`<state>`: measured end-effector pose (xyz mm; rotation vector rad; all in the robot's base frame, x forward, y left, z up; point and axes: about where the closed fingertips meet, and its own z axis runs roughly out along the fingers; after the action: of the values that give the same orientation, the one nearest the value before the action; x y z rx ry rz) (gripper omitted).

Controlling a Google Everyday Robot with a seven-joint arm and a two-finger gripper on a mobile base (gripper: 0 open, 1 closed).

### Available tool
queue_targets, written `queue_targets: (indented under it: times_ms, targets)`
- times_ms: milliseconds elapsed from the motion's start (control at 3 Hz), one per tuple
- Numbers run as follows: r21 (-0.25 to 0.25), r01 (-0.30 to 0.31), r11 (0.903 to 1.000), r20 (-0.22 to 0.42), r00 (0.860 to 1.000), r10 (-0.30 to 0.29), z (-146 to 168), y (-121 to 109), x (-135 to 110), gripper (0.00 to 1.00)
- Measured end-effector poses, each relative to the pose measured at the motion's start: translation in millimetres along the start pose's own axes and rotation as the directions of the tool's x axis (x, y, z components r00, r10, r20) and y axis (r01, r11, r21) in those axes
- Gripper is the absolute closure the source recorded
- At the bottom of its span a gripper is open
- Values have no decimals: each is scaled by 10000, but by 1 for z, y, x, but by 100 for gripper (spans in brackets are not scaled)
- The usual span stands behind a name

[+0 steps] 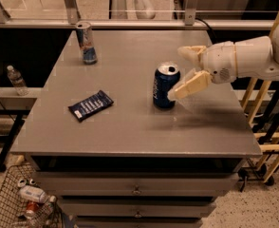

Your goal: Knock pepsi can over

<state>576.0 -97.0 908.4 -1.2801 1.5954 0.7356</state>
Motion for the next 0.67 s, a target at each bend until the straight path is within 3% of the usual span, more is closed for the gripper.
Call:
queue_targets:
  times_ms: [667]
  targets:
    - [223,-55,9997,1052,9944,31,4,5,7,0]
